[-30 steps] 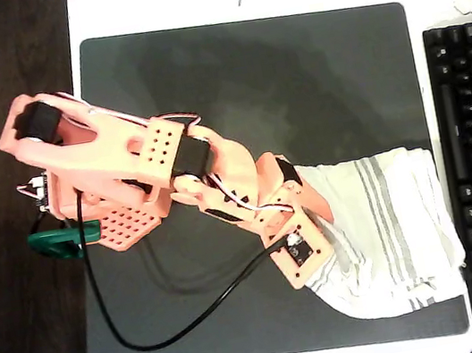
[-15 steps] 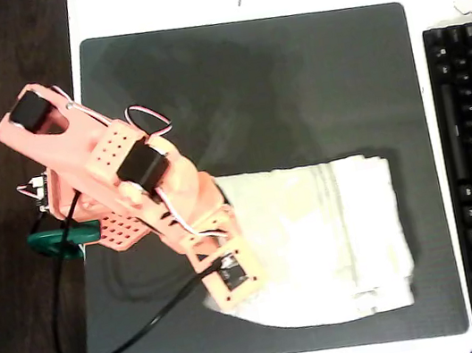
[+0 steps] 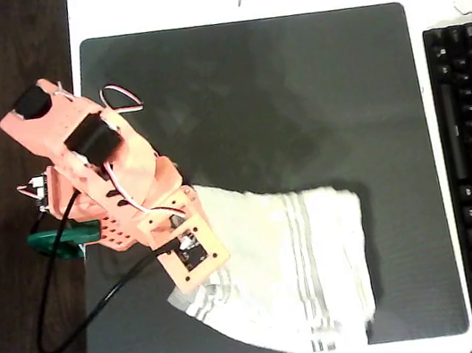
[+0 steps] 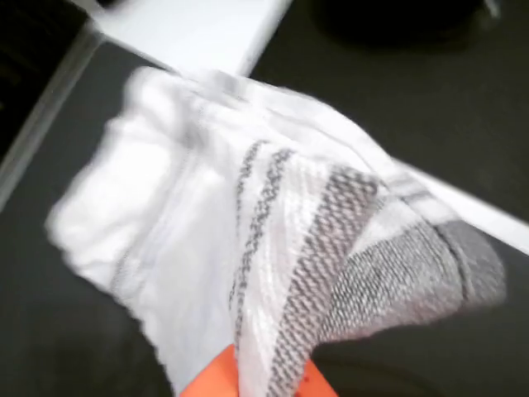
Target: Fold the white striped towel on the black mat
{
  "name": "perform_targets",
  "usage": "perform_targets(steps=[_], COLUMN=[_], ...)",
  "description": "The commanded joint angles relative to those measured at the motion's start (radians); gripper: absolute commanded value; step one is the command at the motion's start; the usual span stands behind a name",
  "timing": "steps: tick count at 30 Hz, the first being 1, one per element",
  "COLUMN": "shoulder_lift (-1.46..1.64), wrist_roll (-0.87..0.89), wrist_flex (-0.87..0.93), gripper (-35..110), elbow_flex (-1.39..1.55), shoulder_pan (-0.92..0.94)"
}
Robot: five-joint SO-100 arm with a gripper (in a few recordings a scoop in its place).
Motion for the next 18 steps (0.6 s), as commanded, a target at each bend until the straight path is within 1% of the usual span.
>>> perform_targets(steps=[1,5,9,11,18], shoulder_lift=[-0.041,-0.150,-0.221,-0.247,-0.304], wrist_roll=[0.054,0.117,0.103,0.106,0.224], wrist_flex=[-0.061,-0.112,-0.014,-0.005,-0.299], gripper=[0,0,0,0,0], elbow_flex=[-0.037,-0.017,-0.006,-0.003,0.058], shoulder_pan=[-0.049,-0.114,-0.144,-0.155,-0.144])
